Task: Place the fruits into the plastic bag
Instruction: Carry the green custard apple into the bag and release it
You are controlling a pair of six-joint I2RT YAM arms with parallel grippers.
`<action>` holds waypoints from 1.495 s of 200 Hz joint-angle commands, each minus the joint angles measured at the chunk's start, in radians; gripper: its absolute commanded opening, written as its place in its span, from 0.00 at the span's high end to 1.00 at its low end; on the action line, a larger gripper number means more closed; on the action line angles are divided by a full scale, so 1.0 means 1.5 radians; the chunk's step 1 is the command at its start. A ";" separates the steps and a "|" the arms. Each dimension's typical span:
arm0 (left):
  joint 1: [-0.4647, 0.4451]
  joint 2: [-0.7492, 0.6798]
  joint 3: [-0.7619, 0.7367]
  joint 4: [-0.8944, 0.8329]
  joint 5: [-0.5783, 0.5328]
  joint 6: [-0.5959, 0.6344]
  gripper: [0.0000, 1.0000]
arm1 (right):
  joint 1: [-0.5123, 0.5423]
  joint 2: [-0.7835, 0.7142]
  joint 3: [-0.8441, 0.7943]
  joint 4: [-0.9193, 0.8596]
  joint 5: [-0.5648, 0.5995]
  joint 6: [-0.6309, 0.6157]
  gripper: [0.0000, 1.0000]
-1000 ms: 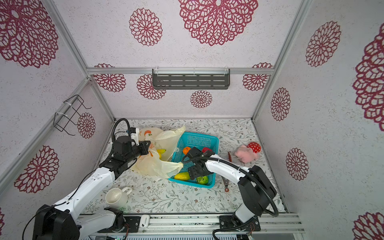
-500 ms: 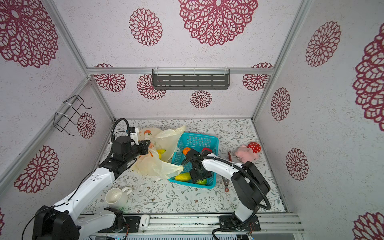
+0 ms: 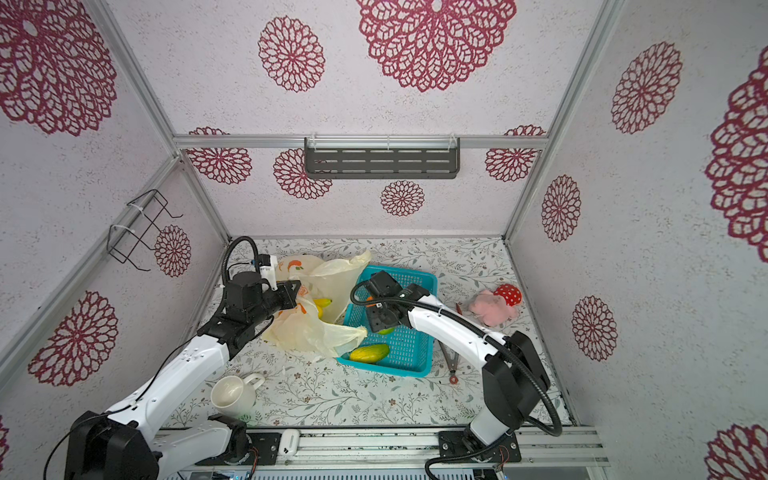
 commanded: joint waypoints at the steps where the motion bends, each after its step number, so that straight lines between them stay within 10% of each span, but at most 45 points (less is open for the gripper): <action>1: 0.005 -0.015 0.005 0.001 0.009 -0.007 1.00 | 0.005 -0.007 0.042 0.111 -0.024 -0.033 0.43; 77: 0.005 -0.032 0.045 -0.087 -0.029 -0.005 1.00 | 0.046 0.251 0.285 0.193 -0.281 -0.051 0.40; 134: 0.007 -0.043 0.054 -0.120 -0.049 -0.005 1.00 | 0.082 0.337 0.405 0.101 -0.301 -0.116 0.19; 299: 0.013 -0.020 0.032 -0.083 -0.063 -0.024 1.00 | 0.001 -0.131 -0.110 0.434 0.027 -0.008 0.09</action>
